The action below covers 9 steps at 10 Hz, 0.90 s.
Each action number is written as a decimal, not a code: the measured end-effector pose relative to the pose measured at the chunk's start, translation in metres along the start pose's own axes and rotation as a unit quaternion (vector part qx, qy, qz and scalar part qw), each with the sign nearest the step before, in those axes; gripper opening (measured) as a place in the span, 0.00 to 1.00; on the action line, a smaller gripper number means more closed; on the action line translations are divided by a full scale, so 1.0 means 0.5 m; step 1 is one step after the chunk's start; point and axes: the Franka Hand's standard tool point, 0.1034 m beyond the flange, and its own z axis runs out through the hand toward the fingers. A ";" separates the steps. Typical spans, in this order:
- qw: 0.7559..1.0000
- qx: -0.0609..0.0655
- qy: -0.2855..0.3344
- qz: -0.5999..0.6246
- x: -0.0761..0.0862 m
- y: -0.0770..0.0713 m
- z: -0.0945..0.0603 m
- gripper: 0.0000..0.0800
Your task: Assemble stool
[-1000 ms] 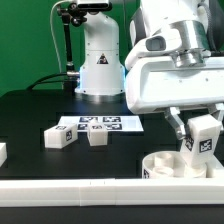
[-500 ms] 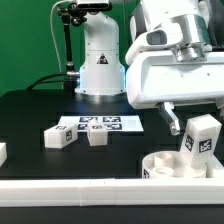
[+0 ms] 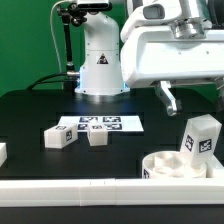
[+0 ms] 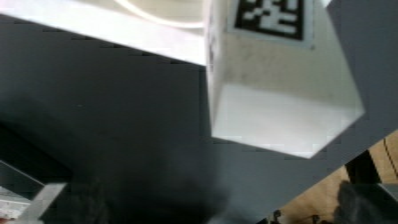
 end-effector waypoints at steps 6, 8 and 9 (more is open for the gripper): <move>0.989 0.047 -0.142 0.006 -0.012 -0.040 0.003 0.81; 0.978 0.065 -0.198 0.004 -0.013 -0.049 -0.002 0.81; 0.968 0.076 -0.239 0.004 -0.031 -0.051 -0.001 0.81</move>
Offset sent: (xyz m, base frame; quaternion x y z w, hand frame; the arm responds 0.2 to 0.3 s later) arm 0.0000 0.0000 0.0000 0.0000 -0.1938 0.0000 0.9810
